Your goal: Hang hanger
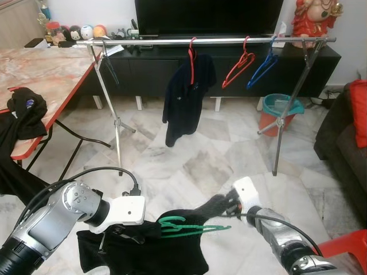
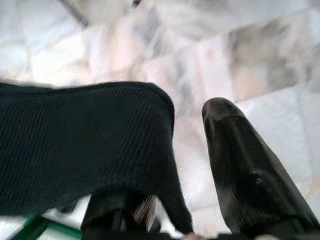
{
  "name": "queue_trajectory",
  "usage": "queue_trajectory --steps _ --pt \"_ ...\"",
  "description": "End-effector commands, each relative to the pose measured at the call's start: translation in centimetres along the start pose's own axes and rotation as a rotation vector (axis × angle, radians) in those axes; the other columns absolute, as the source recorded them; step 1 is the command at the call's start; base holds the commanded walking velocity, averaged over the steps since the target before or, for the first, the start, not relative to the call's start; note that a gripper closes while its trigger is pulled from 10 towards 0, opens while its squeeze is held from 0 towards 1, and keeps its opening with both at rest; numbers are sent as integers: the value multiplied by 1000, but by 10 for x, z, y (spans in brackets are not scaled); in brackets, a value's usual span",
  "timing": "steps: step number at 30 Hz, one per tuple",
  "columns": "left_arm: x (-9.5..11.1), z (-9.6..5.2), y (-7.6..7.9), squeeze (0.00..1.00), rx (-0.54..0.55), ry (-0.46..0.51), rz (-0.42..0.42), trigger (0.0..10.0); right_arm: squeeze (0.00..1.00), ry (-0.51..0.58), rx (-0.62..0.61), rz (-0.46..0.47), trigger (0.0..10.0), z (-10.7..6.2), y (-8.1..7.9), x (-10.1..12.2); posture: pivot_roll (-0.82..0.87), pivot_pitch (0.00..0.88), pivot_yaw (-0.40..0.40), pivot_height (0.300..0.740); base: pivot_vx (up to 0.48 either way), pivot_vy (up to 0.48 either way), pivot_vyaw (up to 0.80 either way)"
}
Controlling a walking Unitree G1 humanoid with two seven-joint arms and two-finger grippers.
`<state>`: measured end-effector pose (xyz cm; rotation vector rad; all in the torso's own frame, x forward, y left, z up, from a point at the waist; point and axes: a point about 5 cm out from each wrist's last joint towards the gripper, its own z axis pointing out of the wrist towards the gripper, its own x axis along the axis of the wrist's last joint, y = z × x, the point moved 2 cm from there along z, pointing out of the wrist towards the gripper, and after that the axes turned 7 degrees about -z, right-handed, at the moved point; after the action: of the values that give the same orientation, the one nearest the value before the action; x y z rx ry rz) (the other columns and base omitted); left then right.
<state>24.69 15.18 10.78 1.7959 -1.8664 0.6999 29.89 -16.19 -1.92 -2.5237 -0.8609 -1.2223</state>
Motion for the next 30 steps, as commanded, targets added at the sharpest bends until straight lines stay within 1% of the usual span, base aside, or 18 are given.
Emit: queue_trajectory --steps 1,7,13,15,20,21,23,25,26,27,28,30 --pt "3 -7 -2 0 13 18 -1 10000 1000 -40 36 -26 10000 -2 0 -5 51 0 -6 740 0 0 0" --pt "3 -6 2 0 -15 19 -5 10000 1000 -108 80 -69 10000 -6 1 -14 51 0 -5 740 0 0 0" --pt "2 -7 5 0 -38 11 3 10000 1000 -117 73 -75 10000 -9 7 -15 50 0 -3 740 0 0 0" --pt "1 -7 6 0 -41 6 3 10000 1000 -119 58 -83 10000 -11 11 -14 50 0 -2 740 0 0 0" --pt "-1 -7 7 0 -57 -16 7 10000 1000 -96 69 -95 10000 -14 18 -7 46 0 2 740 0 0 0" --pt "-1 -7 7 0 -57 -16 7 10000 1000 -96 69 -95 10000 -14 18 -7 46 0 2 740 0 0 0" --pt "-3 -6 8 0 -63 -23 8 10000 1000 -63 106 -111 10000 -14 17 -1 44 0 3 740 0 0 0" --pt "-4 -5 8 0 -63 -29 12 10000 1000 -55 107 -106 10000 -15 18 0 44 0 3 740 0 0 0" --pt "-4 -5 8 0 -63 -30 13 10000 851 -63 110 -105 10000 -16 19 0 45 0 3 740 0 0 0" --pt "-3 -5 8 0 -62 -30 14 10000 851 -69 113 -104 10000 -16 19 -1 45 0 3 740 0 0 0" --pt "-3 -5 8 0 -62 -28 14 10000 0 -76 133 -112 10000 -17 19 -2 44 0 3 740 0 0 0" --pt "-2 -5 8 0 -66 -25 16 10000 0 -91 190 -150 10000 -19 16 -5 45 0 3 740 0 0 0"
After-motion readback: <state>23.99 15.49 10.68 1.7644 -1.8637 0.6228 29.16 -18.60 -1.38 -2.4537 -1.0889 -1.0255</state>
